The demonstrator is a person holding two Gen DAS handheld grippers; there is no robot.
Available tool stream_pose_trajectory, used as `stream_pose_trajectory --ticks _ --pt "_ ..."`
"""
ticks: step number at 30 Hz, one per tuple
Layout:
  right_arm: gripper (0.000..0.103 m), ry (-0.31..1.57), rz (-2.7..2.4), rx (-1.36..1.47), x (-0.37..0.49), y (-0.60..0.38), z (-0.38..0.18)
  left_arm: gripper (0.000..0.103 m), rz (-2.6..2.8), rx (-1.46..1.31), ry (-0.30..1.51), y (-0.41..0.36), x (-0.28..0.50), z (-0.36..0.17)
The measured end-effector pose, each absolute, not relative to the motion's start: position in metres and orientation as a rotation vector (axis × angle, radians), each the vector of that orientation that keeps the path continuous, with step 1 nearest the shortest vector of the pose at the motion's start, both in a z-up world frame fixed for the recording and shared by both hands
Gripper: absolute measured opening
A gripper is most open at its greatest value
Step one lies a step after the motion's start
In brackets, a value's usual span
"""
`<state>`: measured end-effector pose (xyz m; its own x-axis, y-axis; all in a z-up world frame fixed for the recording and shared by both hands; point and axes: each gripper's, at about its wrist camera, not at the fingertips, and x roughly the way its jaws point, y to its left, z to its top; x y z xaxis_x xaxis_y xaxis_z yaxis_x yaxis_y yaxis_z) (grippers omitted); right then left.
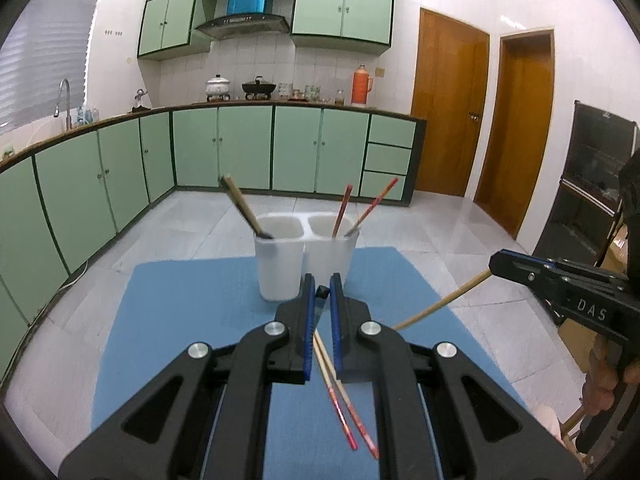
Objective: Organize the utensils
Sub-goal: 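Lift both chopsticks and lower them into the white holder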
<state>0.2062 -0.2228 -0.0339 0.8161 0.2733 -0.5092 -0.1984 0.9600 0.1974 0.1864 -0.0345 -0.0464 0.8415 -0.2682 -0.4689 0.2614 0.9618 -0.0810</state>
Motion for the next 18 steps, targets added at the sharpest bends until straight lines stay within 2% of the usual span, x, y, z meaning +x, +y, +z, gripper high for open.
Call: stream_pose_trajectory --ticks 18 --pt "0.007 0.452 0.309 0.075 0.227 -0.216 0.019 0.006 -0.323 -0.025 0.389 -0.039 0.200 -0.002"
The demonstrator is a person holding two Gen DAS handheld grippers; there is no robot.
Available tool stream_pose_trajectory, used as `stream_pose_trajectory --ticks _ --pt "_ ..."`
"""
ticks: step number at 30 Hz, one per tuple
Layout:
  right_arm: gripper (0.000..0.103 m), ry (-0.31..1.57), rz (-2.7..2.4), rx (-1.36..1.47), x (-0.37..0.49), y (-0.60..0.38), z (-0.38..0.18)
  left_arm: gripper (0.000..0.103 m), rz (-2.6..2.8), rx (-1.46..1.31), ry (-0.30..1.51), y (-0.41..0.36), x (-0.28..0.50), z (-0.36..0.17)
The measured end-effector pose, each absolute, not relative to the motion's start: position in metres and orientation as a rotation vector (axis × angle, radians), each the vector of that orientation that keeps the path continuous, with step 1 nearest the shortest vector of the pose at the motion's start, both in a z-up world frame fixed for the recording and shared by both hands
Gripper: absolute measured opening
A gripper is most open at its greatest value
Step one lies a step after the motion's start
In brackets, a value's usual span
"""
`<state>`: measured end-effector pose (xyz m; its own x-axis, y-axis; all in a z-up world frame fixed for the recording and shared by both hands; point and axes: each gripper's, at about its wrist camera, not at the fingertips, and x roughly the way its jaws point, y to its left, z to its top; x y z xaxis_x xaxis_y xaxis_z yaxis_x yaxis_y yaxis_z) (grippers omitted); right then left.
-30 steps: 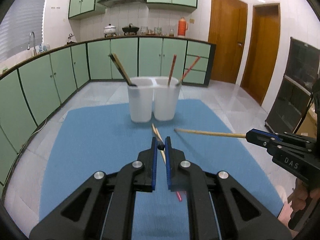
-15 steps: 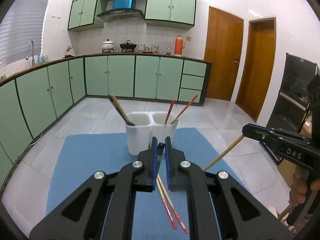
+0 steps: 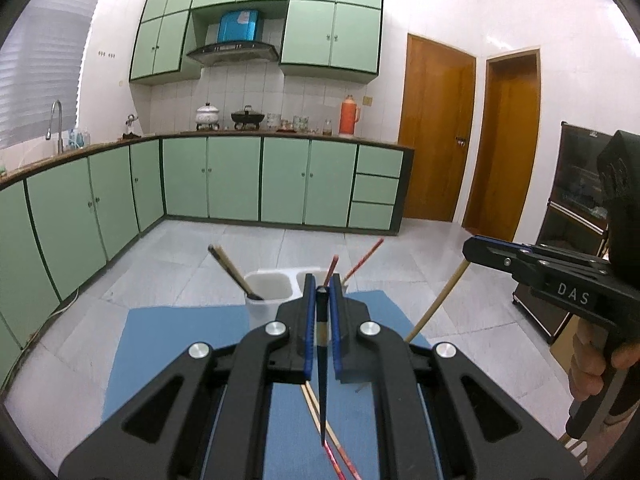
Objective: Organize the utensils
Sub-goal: 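Lift both chopsticks and lower them into the white holder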
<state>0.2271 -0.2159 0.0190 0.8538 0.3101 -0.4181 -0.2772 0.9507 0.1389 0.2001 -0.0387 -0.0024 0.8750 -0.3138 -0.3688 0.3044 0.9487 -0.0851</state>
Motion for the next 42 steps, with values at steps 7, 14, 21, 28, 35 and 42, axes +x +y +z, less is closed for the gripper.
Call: stream_pose_trajectory --ticks 7,14,21,28,35,42 --pt "0.007 0.406 0.306 0.066 0.241 -0.216 0.042 0.006 -0.318 -0.026 0.306 -0.041 0.213 0.027" --pt "0.007 0.377 0.303 0.055 0.266 -0.215 0.064 0.006 -0.305 -0.027 0.224 -0.045 0.237 0.064" --pt "0.007 0.331 0.295 0.040 0.288 -0.216 0.089 0.006 -0.295 -0.027 0.142 -0.048 0.263 0.098" --pt "0.007 0.326 0.279 0.019 0.324 -0.211 0.097 0.006 -0.266 -0.010 0.099 -0.058 0.300 0.102" --pt "0.007 0.399 0.267 0.002 0.364 -0.200 0.064 0.006 -0.256 -0.025 0.145 -0.058 0.344 0.065" --pt "0.007 0.481 0.288 -0.003 0.382 -0.192 0.024 0.006 -0.251 -0.021 0.288 -0.051 0.377 0.017"
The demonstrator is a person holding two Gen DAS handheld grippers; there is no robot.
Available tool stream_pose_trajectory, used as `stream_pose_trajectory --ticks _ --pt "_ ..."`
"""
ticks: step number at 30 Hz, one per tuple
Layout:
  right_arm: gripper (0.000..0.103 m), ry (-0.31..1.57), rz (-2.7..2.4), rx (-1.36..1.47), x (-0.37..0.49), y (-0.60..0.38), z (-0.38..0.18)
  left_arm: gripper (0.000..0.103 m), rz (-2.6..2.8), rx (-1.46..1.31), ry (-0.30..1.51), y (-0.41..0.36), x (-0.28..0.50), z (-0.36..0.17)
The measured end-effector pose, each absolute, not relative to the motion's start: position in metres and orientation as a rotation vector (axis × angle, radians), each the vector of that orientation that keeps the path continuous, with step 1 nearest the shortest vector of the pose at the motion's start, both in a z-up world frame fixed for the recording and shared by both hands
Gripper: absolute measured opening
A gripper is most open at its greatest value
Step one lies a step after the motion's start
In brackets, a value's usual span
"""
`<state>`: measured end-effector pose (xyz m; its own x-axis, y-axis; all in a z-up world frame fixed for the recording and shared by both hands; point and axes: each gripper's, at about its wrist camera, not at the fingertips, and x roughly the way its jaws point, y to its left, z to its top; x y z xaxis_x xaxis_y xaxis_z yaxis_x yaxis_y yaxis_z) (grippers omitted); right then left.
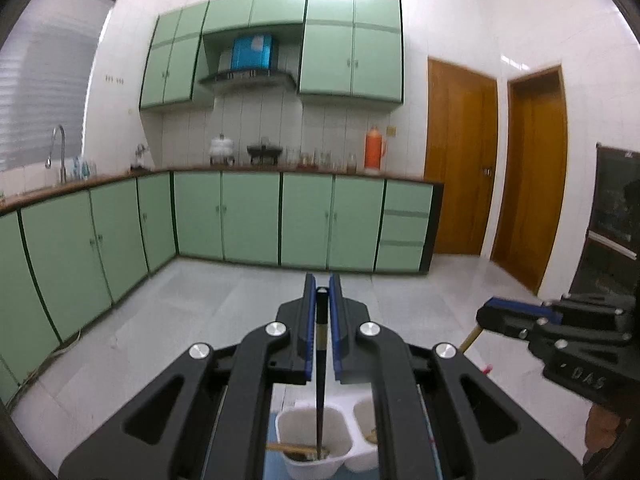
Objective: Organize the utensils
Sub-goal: 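Lift both chopsticks and lower them into the white holder, then open both tools to release the chopsticks in the holder, then withdraw both tools back over the last two chopsticks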
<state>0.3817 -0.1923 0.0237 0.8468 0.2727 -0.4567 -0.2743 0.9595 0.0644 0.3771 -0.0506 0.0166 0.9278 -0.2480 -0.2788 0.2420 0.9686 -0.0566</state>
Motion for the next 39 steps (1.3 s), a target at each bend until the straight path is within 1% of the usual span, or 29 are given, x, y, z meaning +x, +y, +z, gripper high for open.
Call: stream_pose_trajectory --ticks 7,9,11,13,14,15,16,18,20,21,22,23,24,25,26,28,30,39 --pt "0.008 0.544 0.333 0.025 0.388 -0.194 0.001 0.008 -0.263 -0.013 0.354 -0.038 0.376 -0.010" --pt "0.010 0.546 0.333 0.035 0.383 -0.197 -0.002 0.014 -0.264 -0.015 0.358 -0.035 0.374 -0.012" --pt "0.015 0.542 0.321 0.045 0.379 -0.202 -0.002 0.020 -0.262 -0.020 0.356 -0.031 0.368 -0.012" --pt "0.023 0.532 0.306 0.055 0.375 -0.208 0.000 0.023 -0.264 -0.022 0.346 -0.028 0.359 -0.011" --pt "0.026 0.523 0.295 0.059 0.371 -0.212 0.003 0.033 -0.261 -0.023 0.334 -0.025 0.351 -0.009" --pt "0.034 0.510 0.285 0.062 0.366 -0.215 0.004 0.046 -0.256 -0.025 0.326 -0.024 0.347 -0.007" --pt "0.040 0.498 0.272 0.063 0.360 -0.218 0.006 0.051 -0.251 -0.030 0.314 -0.022 0.340 -0.006" --pt "0.047 0.478 0.253 0.065 0.350 -0.222 0.008 0.062 -0.247 -0.036 0.300 -0.019 0.327 -0.003" --pt "0.052 0.462 0.240 0.068 0.337 -0.225 0.008 0.069 -0.243 -0.044 0.289 -0.018 0.314 -0.002" --pt "0.057 0.453 0.232 0.071 0.330 -0.226 0.007 0.072 -0.239 -0.048 0.285 -0.016 0.305 -0.002" --pt "0.062 0.444 0.223 0.075 0.322 -0.228 0.006 0.074 -0.236 -0.048 0.283 -0.015 0.297 -0.003" --pt "0.066 0.439 0.215 0.079 0.315 -0.229 0.004 0.078 -0.234 -0.046 0.283 -0.014 0.291 -0.004" --pt "0.075 0.431 0.204 0.085 0.306 -0.229 0.001 0.083 -0.229 -0.043 0.285 -0.014 0.283 -0.007" --pt "0.083 0.425 0.191 0.090 0.298 -0.230 -0.003 0.085 -0.224 -0.040 0.290 -0.014 0.276 -0.010" --pt "0.086 0.420 0.179 0.093 0.289 -0.231 -0.008 0.089 -0.222 -0.040 0.301 -0.013 0.269 -0.014" --pt "0.092 0.423 0.162 0.093 0.277 -0.231 -0.018 0.090 -0.222 -0.046 0.335 -0.010 0.257 -0.025" --pt "0.094 0.440 0.135 0.089 0.264 -0.230 -0.032 0.091 -0.213 -0.047 0.369 -0.007 0.247 -0.038" --pt "0.095 0.599 0.131 0.119 0.222 -0.220 -0.098 0.092 -0.142 -0.040 0.592 0.021 0.214 -0.109"
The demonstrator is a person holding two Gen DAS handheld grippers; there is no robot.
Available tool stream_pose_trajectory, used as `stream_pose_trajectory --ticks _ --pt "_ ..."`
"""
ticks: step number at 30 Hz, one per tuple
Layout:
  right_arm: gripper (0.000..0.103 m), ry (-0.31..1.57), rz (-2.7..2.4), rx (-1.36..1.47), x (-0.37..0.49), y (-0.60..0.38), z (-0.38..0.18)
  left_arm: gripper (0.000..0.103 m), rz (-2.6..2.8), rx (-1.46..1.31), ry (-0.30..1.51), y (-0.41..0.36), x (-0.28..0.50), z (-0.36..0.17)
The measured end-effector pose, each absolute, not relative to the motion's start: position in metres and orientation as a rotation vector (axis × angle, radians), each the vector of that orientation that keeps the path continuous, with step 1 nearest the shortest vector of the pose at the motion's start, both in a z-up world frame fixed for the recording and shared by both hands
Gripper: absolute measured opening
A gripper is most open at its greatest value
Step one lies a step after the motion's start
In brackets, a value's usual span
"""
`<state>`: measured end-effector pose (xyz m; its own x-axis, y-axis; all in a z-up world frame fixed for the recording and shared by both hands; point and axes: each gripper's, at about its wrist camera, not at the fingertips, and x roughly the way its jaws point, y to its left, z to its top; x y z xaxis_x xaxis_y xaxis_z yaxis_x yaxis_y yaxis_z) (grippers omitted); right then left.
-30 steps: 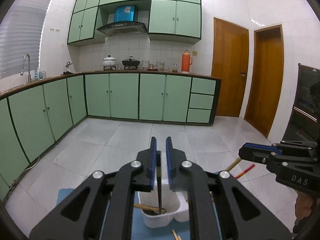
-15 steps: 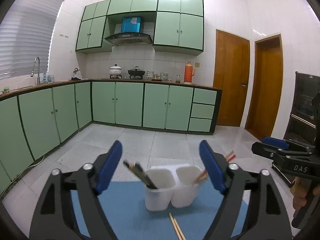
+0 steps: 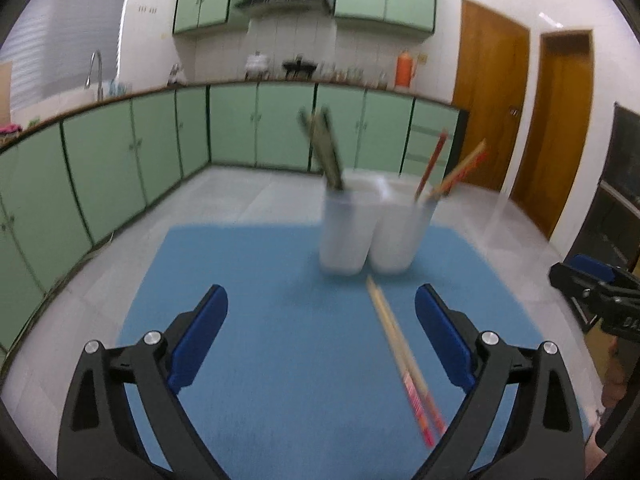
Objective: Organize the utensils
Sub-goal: 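Withdraw both tools back over the last two chopsticks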
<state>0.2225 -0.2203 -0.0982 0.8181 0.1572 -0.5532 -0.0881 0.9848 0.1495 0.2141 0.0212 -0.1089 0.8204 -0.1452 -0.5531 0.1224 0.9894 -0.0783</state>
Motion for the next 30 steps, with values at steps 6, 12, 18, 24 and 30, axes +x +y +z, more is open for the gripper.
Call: stream_pose_trajectory --ticks 6,12,18,24,30 --pt "0.090 0.711 0.151 0.114 0.199 -0.199 -0.142 0.092 -0.124 -0.009 0.709 0.028 0.195 -0.148" --pt "0.070 0.808 0.205 0.081 0.178 -0.170 -0.178 0.092 -0.119 0.016 0.771 0.030 0.182 -0.171" --pt "0.047 0.872 0.233 0.072 0.172 -0.153 -0.200 0.092 -0.121 0.026 0.805 0.028 0.170 -0.184" --pt "0.032 0.892 0.239 0.068 0.171 -0.146 -0.206 0.092 -0.114 0.035 0.833 0.029 0.164 -0.193" --pt "0.022 0.897 0.252 0.040 0.171 -0.136 -0.210 0.092 -0.103 0.022 0.842 0.034 0.163 -0.196"
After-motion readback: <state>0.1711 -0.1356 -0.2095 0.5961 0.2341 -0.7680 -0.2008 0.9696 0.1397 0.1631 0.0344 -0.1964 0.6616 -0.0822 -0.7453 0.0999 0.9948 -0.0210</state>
